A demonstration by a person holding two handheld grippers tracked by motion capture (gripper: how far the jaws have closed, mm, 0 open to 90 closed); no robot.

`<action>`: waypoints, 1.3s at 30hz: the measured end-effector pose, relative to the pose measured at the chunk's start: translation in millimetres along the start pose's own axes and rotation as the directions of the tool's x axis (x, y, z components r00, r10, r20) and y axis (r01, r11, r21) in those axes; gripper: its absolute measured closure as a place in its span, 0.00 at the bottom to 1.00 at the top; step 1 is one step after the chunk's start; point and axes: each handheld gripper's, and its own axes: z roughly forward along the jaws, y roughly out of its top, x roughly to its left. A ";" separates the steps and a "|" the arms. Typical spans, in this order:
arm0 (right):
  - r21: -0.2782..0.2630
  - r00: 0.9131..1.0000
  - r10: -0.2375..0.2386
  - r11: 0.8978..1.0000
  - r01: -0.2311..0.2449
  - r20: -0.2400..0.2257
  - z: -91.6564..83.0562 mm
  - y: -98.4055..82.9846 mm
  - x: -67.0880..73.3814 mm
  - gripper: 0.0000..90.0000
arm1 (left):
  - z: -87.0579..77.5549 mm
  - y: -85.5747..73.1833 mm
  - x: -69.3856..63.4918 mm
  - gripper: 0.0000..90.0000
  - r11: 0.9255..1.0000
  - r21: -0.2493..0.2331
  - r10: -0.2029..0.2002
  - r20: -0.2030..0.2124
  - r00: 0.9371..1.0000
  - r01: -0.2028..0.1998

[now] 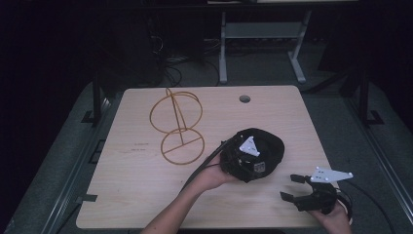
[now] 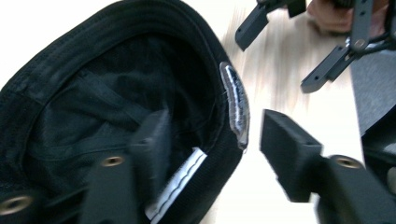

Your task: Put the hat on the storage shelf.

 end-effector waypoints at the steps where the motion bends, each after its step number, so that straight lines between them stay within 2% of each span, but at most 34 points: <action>1: 0.000 1.000 0.000 1.000 0.000 0.000 0.0 0.0 0.0 0.18 | 0.0 0.0 0.0 0.51 1.000 0.000 0.000 0.000 1.000 0.000; 3: 0.001 1.000 -0.005 1.000 0.005 -0.001 -0.2 -0.1 0.2 0.19 | 1.6 -0.9 2.9 0.56 1.000 0.000 -0.020 0.018 1.000 0.020; 5: -0.003 1.000 -0.004 1.000 0.004 -0.001 -0.5 0.3 0.7 0.19 | 1.8 -0.9 3.4 0.62 1.000 -0.004 -0.021 0.025 0.999 0.022; 6: -0.004 1.000 -0.001 1.000 0.001 -0.002 -0.4 0.4 0.9 0.19 | 1.7 -0.5 3.8 0.66 1.000 0.000 -0.017 0.035 0.999 0.017; 7: -0.004 1.000 -0.001 1.000 0.001 -0.002 -0.4 0.4 0.9 0.19 | 2.5 -0.2 3.7 0.66 1.000 -0.003 -0.012 0.041 0.999 0.012; 8: -0.004 1.000 -0.003 1.000 0.003 -0.003 0.4 0.6 0.9 0.19 | 3.1 0.8 4.1 0.73 1.000 -0.002 -0.002 0.054 0.999 0.002; 11: 0.003 1.000 -0.002 1.000 0.002 -0.002 2.0 0.6 1.0 0.19 | 4.1 2.5 4.2 0.81 1.000 0.002 0.003 0.072 0.997 -0.003; 12: 0.002 1.000 -0.001 1.000 0.001 -0.003 2.3 0.7 1.1 0.19 | 4.1 2.5 4.2 0.83 1.000 0.002 0.003 0.072 0.997 -0.003; 13: -0.001 1.000 -0.001 1.000 0.001 -0.005 2.1 0.8 1.4 0.19 | 3.6 4.5 2.9 0.84 1.000 -0.003 0.015 0.055 0.998 -0.015; 16: -0.011 1.000 -0.004 1.000 0.004 -0.002 1.2 1.2 2.5 0.19 | 1.9 9.5 1.9 0.88 1.000 -0.003 0.021 0.052 0.998 -0.021; 21: -0.027 1.000 0.007 1.000 -0.007 -0.002 1.3 2.2 2.4 0.19 | -5.9 20.3 2.8 0.89 1.000 -0.020 0.025 0.053 0.998 -0.024; 23: -0.027 1.000 0.004 1.000 -0.004 0.001 1.8 2.9 3.0 0.19 | -8.1 22.2 3.2 0.89 0.999 -0.029 0.016 0.059 0.998 -0.014; 24: -0.032 1.000 -0.002 0.999 0.002 0.003 3.2 4.7 4.9 0.19 | -11.7 25.6 4.8 0.89 0.999 -0.054 0.000 0.071 0.997 0.004; 28: -0.041 1.000 -0.009 0.999 0.009 0.007 5.6 7.6 7.6 0.18 | -17.2 31.1 6.3 0.89 0.997 -0.078 -0.016 0.081 0.997 0.023; 30: -0.045 1.000 -0.005 0.999 0.006 0.009 5.9 8.4 8.5 0.19 | -18.6 33.0 6.5 0.89 0.997 -0.079 -0.014 0.081 0.997 0.020; 35: -0.062 0.999 -0.032 0.998 0.032 0.015 6.6 14.4 12.6 0.17 | -25.7 40.8 5.7 0.89 0.994 -0.108 -0.011 0.097 0.995 0.022; 36: -0.080 0.999 -0.031 0.996 0.032 0.014 6.2 17.3 14.3 0.17 | -29.2 44.8 4.6 0.89 0.994 -0.109 0.001 0.095 0.995 0.009; 37: -0.080 0.999 -0.031 0.996 0.032 0.014 6.2 17.3 14.3 0.17 | -29.2 44.8 4.6 0.89 0.994 -0.109 0.001 0.095 0.995 0.009; 39: -0.117 1.000 -0.025 0.993 0.027 0.019 4.7 21.3 16.7 0.17 | -33.5 50.6 2.6 0.89 0.992 -0.122 0.004 0.096 0.995 0.007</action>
